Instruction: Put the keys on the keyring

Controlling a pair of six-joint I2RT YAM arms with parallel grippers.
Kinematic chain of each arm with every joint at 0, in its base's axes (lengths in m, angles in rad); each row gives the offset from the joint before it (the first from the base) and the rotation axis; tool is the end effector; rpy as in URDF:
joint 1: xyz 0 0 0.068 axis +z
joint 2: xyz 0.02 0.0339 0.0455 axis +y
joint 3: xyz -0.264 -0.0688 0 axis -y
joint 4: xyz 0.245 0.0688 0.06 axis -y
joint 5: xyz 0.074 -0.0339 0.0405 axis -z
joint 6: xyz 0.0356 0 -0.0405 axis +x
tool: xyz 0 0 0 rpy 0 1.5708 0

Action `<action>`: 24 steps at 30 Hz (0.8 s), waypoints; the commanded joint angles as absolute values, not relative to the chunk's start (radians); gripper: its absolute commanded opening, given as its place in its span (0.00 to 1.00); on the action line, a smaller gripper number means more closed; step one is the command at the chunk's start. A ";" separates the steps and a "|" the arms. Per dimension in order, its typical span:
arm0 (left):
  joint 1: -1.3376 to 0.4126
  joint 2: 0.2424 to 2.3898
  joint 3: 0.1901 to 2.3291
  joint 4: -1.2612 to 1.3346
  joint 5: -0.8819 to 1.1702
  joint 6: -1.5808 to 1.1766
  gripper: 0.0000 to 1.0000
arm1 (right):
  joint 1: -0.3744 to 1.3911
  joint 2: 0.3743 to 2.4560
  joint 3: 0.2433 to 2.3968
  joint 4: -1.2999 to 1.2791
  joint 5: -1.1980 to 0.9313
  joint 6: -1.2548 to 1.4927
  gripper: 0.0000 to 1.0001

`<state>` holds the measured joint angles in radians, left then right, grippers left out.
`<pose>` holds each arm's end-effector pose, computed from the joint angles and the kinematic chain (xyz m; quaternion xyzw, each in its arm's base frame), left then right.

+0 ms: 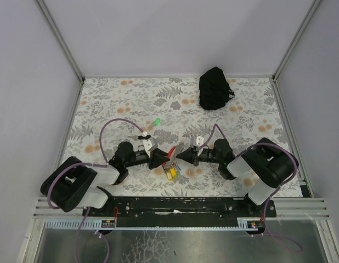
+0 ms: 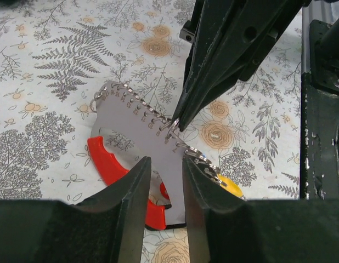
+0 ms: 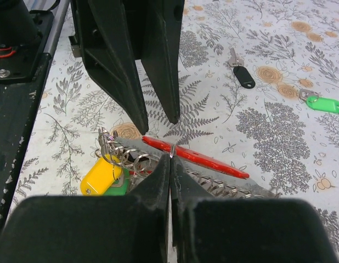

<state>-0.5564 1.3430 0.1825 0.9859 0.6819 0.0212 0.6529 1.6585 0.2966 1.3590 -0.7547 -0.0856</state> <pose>0.1692 -0.1317 0.1523 0.4116 0.6309 -0.4072 0.5165 0.1858 0.1728 0.1490 -0.4802 0.5200 0.4342 0.5572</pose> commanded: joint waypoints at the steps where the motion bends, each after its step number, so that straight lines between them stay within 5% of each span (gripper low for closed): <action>1: -0.537 1.439 0.172 1.300 0.723 -0.060 0.29 | 0.647 1.688 0.321 1.570 -0.795 -0.038 0.00; 24: -0.506 1.707 0.202 1.590 0.831 -0.132 0.29 | 0.646 1.755 0.351 1.670 -0.854 0.037 0.00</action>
<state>-0.5144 1.6928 0.1833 1.4799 0.8082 -0.1268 0.6521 1.7557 0.3134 1.5169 -0.8146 0.0261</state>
